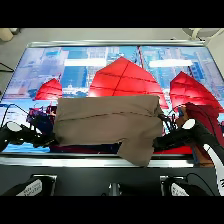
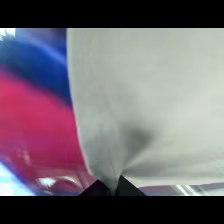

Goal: Fold the shirts.

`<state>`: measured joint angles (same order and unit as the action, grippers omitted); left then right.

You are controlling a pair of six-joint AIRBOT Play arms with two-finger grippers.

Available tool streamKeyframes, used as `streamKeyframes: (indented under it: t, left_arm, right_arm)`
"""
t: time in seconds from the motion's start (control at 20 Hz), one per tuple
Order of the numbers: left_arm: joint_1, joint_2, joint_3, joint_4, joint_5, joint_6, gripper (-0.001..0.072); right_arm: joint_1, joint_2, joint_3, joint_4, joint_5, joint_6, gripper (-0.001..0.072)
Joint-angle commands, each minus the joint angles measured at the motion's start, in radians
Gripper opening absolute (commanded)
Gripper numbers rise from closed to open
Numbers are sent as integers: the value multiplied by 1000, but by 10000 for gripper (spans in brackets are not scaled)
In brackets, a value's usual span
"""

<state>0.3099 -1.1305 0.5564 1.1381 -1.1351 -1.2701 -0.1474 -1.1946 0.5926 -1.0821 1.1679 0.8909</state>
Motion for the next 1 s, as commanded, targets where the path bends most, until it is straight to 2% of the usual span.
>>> streamKeyframes:
  t: [0.0,0.1,0.3,0.5,0.7,0.95]
  left_arm:
    - [0,64,78,-22,-12,19,25]
    - [0,124,152,-30,-16,18,23]
    - [0,107,288,-64,43,-4,23]
    - [-40,-89,412,-119,151,-4,24]
    - [-92,-359,610,-119,136,-26,24]
    - [-100,-536,779,-119,132,-79,24]
  right_arm:
    - [0,40,111,60,116,-132,18]
    - [0,86,230,53,119,-134,18]
    - [0,45,423,62,-93,-39,17]
    - [3,-181,549,142,-175,-26,17]
    - [3,-401,680,246,-227,-27,18]
    - [2,-545,758,282,-246,-19,20]
